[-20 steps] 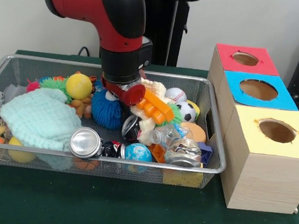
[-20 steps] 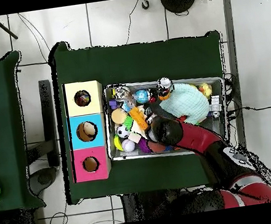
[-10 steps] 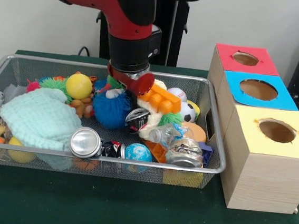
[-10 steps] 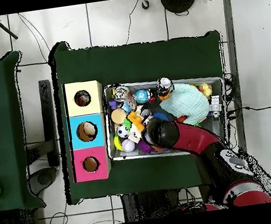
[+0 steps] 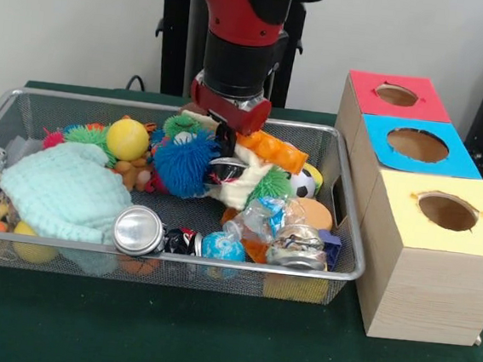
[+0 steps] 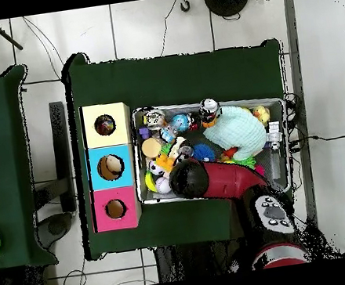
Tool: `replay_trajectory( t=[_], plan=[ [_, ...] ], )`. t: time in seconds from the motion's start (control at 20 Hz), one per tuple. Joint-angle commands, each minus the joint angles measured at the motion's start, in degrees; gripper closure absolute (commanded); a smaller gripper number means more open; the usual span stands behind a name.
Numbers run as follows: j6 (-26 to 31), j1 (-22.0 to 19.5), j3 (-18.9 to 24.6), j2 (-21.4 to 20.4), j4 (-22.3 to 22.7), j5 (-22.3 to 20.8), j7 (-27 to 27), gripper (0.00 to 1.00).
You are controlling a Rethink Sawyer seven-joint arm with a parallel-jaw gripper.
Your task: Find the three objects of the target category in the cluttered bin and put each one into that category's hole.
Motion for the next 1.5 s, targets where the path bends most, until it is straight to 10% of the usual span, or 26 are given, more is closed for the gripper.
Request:
replay_trajectory(
  t=[0.05,0.8,0.85,1.5],
  plan=[
    [8.49,2.03,-3.90,-0.99,2.90,-5.36,-0.55,1.00],
    [4.10,6.12,-13.28,1.88,-1.19,-7.47,1.70,1.00],
    [2.20,6.07,-13.65,2.31,-1.33,-7.62,2.23,0.00],
    [-7.80,5.94,-17.62,12.60,-11.66,-7.11,4.21,0.00]
  ],
)
